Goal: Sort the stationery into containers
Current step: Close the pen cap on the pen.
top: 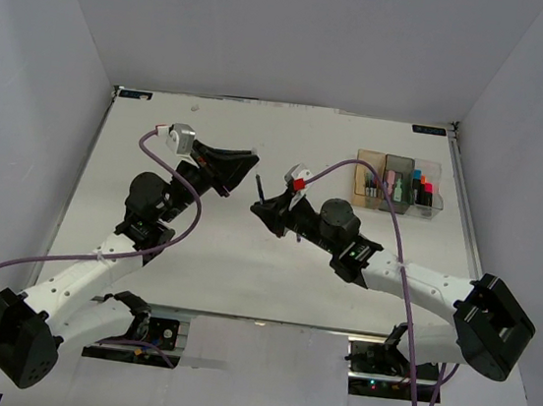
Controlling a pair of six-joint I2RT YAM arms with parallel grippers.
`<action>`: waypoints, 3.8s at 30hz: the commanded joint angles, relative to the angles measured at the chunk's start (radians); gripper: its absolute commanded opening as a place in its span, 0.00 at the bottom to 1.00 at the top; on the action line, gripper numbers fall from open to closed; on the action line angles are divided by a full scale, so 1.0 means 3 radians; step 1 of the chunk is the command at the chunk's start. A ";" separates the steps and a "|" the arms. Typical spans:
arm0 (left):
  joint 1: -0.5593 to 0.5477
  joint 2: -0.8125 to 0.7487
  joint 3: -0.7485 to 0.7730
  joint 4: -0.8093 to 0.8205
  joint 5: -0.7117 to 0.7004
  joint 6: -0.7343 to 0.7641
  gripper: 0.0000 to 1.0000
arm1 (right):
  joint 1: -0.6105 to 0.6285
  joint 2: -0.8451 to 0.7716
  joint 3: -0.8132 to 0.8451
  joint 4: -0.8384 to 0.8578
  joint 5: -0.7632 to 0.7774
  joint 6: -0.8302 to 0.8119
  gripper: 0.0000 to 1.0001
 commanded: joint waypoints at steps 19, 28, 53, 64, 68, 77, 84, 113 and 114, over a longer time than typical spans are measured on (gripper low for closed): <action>0.0013 -0.0017 -0.0039 0.0156 0.0079 0.0058 0.22 | 0.0008 -0.0032 0.0192 0.0177 0.0101 -0.0095 0.11; 0.0013 0.0050 -0.0070 0.0222 0.0130 0.0032 0.22 | 0.0013 -0.0068 0.0192 0.0203 0.0137 -0.0100 0.11; 0.0013 0.0085 -0.0126 0.0325 0.0197 0.0022 0.25 | 0.0008 -0.0043 0.0391 0.0274 0.0121 -0.0085 0.11; 0.0013 0.0091 -0.0039 0.0167 0.0217 0.0099 0.27 | 0.0003 -0.0048 0.0438 0.0228 0.0172 -0.0141 0.11; 0.0013 0.0090 -0.0029 0.0146 0.0207 0.0099 0.27 | 0.0003 -0.0094 0.0412 0.0238 0.0198 -0.0136 0.11; 0.0013 0.0106 0.0022 0.0034 0.0176 0.0124 0.44 | 0.0008 -0.0114 0.0422 0.0208 0.0203 -0.0162 0.11; 0.0013 0.0040 0.0074 -0.0069 0.0115 0.0191 0.65 | 0.0003 -0.0078 0.0330 0.0223 0.0229 -0.0136 0.11; 0.0535 0.0514 0.1694 -0.2210 0.0458 -0.0193 0.82 | -0.0028 0.0182 0.0468 -0.0482 0.1169 -0.0248 0.10; 0.0474 0.0560 0.1867 -0.2394 0.0311 -0.0157 0.81 | -0.0028 0.0187 0.0473 -0.0477 0.1215 -0.0259 0.10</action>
